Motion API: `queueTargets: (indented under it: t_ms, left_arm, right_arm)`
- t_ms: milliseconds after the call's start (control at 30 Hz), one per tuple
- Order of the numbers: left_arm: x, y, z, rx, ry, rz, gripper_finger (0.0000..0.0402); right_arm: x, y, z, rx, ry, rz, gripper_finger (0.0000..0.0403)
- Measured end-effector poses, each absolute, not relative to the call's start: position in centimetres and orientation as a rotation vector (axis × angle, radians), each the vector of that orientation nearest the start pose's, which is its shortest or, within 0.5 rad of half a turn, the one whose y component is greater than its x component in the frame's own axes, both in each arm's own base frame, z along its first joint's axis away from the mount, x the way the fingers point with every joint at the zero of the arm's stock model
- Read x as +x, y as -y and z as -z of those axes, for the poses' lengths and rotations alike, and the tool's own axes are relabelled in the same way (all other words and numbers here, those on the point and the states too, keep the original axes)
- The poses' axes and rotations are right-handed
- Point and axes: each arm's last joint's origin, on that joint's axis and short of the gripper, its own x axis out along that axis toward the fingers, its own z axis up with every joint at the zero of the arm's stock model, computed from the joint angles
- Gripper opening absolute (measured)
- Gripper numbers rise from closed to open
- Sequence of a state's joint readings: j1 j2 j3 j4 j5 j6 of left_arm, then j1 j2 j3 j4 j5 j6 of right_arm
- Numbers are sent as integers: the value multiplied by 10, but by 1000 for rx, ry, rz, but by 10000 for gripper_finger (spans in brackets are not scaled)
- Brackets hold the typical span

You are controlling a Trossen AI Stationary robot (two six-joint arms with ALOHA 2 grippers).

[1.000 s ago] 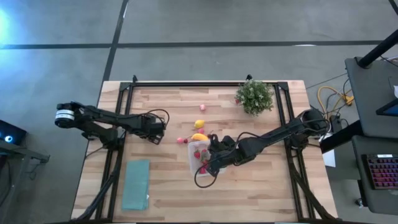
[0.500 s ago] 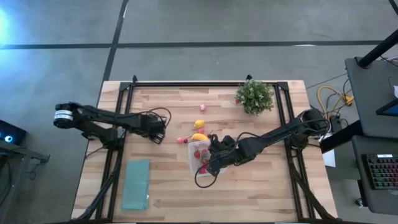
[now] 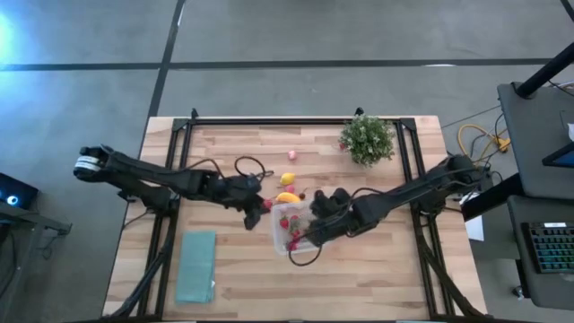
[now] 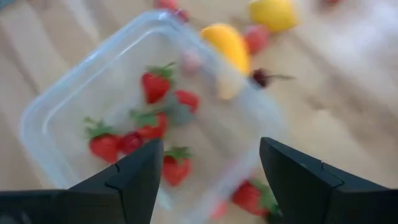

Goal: Pick and placing Produce into tupperware
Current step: Put the red strawberry into the transparent bin, then put the black cherry into the transparent bin

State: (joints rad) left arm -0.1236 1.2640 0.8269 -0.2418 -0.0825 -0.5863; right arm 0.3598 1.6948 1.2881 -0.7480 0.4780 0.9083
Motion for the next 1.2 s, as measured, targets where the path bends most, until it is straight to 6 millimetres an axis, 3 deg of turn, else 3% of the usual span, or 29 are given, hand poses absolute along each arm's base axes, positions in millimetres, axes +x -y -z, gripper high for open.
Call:
queueTargets:
  t_ms: [300, 467, 600, 800, 967, 1067, 1200]
  left_arm:
    - [307, 47, -207, -490, -835, -49, 138]
    - [329, 55, -205, -445, -840, -17, 150]
    - [337, 57, -209, -391, -824, 8, 183]
    - [335, 55, -210, -285, -831, -12, 239]
    - [328, 53, -211, -206, -877, 8, 249]
    - [326, 52, -209, -171, -907, 9, 249]
    - [325, 49, -208, -139, -913, -6, 249]
  right_arm:
    - [272, -104, -262, 334, -1003, 731, 258]
    - [253, -118, -262, 233, -1084, 712, 259]
    - [247, -136, -248, 138, -1118, 663, 271]
    - [236, -149, -208, 20, -1235, 678, 295]
    - [238, -150, -191, 114, -1277, 724, 298]
    - [245, -151, -186, 127, -1227, 614, 291]
    - [248, -134, -179, 233, -1234, 545, 282]
